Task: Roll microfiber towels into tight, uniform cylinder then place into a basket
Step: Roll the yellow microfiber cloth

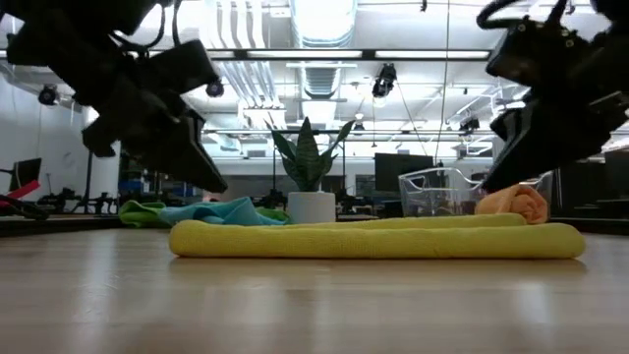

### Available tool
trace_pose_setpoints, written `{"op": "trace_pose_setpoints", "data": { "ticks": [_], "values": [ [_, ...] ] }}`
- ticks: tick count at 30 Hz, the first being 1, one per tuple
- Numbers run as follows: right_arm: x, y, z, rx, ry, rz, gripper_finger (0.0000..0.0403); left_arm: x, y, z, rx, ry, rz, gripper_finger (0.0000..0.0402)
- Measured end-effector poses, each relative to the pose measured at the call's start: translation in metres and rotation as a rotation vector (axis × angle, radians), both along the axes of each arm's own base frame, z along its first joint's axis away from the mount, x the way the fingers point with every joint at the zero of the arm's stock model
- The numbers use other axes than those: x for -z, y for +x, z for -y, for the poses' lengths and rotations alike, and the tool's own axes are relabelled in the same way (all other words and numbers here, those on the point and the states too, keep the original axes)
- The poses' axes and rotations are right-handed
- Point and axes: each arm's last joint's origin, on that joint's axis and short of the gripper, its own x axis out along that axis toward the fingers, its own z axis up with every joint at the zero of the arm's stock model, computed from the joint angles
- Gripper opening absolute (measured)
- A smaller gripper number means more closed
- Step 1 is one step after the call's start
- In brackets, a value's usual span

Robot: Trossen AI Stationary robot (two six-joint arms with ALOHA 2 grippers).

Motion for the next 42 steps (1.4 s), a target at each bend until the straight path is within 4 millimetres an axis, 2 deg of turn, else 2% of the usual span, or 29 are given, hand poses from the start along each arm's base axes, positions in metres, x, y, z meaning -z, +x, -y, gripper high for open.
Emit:
{"op": "trace_pose_setpoints", "data": {
  "ticks": [6,11,18,25,32,37,39,42],
  "values": [
    [0.016,-0.005,0.015,-0.021,0.117,0.032,0.0009,0.008,0.006,0.001,-0.015,0.029,0.037,0.0001],
    [0.023,-0.008,0.020,0.002,0.122,0.007,0.0008,0.012,0.010,0.002,-0.014,0.028,0.039,0.0001],
    [0.030,-0.011,0.022,0.038,0.128,-0.034,0.0008,0.022,0.022,0.005,0.099,0.034,0.062,0.0000],
    [0.037,-0.010,0.022,0.049,0.121,-0.055,0.0008,0.039,0.029,-0.003,0.112,0.048,0.006,0.0000],
    [0.047,-0.008,0.023,0.120,0.143,-0.074,0.0008,0.035,0.033,-0.009,0.036,0.113,0.060,0.0000],
    [0.045,-0.008,0.023,0.125,0.145,-0.071,0.0008,0.040,0.033,-0.017,-0.041,0.196,0.040,0.0000],
    [0.044,-0.008,0.023,0.121,0.142,-0.067,0.0008,0.036,0.032,-0.017,-0.040,0.219,0.043,0.0000],
    [0.043,-0.008,0.023,0.117,0.131,-0.068,0.0008,0.020,0.028,-0.009,0.020,0.183,0.093,0.0000]
  ]
}}
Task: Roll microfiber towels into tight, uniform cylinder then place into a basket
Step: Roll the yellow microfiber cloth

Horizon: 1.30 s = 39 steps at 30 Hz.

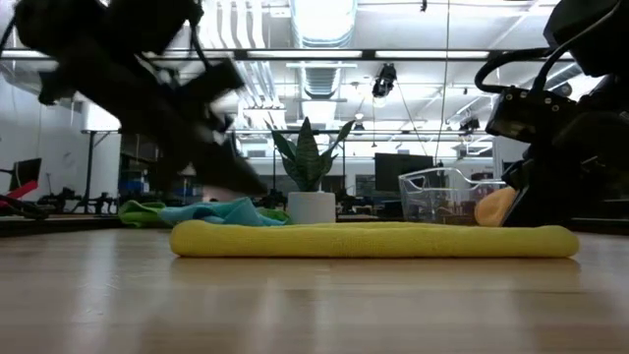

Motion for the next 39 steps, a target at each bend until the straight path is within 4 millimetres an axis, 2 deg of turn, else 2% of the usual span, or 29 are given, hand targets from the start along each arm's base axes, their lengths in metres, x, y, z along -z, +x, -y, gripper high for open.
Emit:
{"op": "trace_pose_setpoints", "data": {
  "ticks": [4,7,17,21,27,34,39],
  "values": [
    [0.000,0.000,0.000,-0.002,-0.005,0.000,0.0008,-0.016,-0.011,0.009,0.152,-0.144,-0.028,0.0000],
    [0.000,0.000,0.000,-0.004,-0.006,0.000,0.0008,-0.018,-0.017,0.009,0.160,-0.259,-0.071,0.0000],
    [0.000,0.000,0.000,-0.003,-0.006,0.000,0.0008,0.016,-0.016,0.010,0.158,-0.296,-0.198,0.0000],
    [0.000,0.000,0.000,0.001,-0.003,0.000,0.0008,0.021,-0.013,0.007,0.141,-0.286,-0.194,0.0000],
    [0.001,-0.002,0.002,0.051,0.020,-0.013,0.0008,0.027,-0.015,-0.007,-0.019,-0.160,-0.171,0.0000],
    [0.002,-0.003,0.004,0.078,-0.015,-0.016,0.0009,0.029,-0.017,-0.010,-0.018,-0.236,-0.178,0.0000],
    [0.001,-0.002,0.004,0.063,-0.070,-0.015,0.0009,0.026,-0.013,-0.005,0.058,-0.321,-0.167,0.0000]
  ]
}}
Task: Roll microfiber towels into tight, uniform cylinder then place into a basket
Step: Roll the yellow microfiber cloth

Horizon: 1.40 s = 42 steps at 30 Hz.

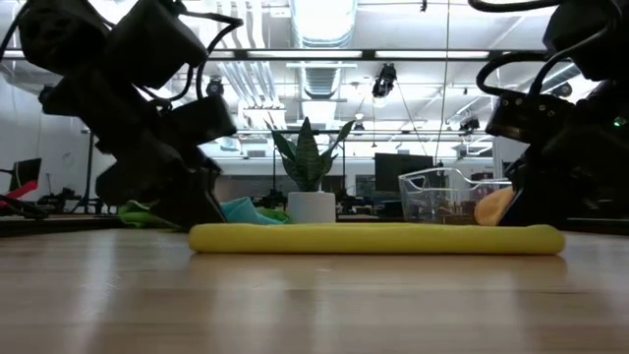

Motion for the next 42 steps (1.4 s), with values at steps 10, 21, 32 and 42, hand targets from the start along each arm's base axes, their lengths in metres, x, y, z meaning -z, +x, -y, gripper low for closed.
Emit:
{"op": "trace_pose_setpoints", "data": {
  "ticks": [10,21,32,42],
  "values": [
    [-0.005,0.002,0.002,0.000,-0.095,-0.089,0.0009,-0.003,0.003,0.003,0.021,-0.082,0.029,0.0000],
    [-0.027,0.002,0.002,0.032,-0.170,-0.233,0.0009,-0.003,0.003,0.003,0.004,-0.086,0.019,0.0000],
    [-0.074,-0.004,0.007,0.133,-0.205,-0.145,0.0009,-0.007,0.001,0.003,0.005,-0.085,0.028,0.0000],
    [-0.080,-0.029,0.017,0.249,-0.097,-0.086,0.0009,-0.009,0.002,0.003,0.002,-0.084,0.041,0.0000]
  ]
}}
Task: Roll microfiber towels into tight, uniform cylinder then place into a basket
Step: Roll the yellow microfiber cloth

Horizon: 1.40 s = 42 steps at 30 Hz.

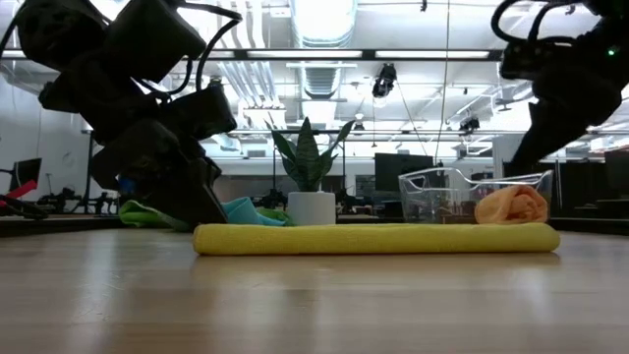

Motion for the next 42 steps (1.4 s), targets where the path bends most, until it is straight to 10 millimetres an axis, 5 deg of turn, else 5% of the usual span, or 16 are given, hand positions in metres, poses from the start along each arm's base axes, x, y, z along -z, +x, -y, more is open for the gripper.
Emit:
{"op": "trace_pose_setpoints", "data": {
  "ticks": [13,22,31,42],
  "values": [
    [-0.006,-0.020,0.007,0.144,0.188,0.017,0.0127,-0.037,-0.005,-0.001,0.066,0.048,0.137,0.0000],
    [0.027,-0.014,0.004,0.216,0.443,0.198,0.0239,-0.063,0.005,-0.010,0.071,0.243,0.288,0.0000],
    [0.048,-0.014,0.005,0.287,0.668,0.362,0.0262,-0.039,0.047,-0.001,0.173,0.368,0.337,0.0000],
    [0.068,-0.010,0.004,0.373,0.716,0.381,0.0262,-0.007,0.130,0.012,0.234,0.441,0.340,0.0000]
  ]
}}
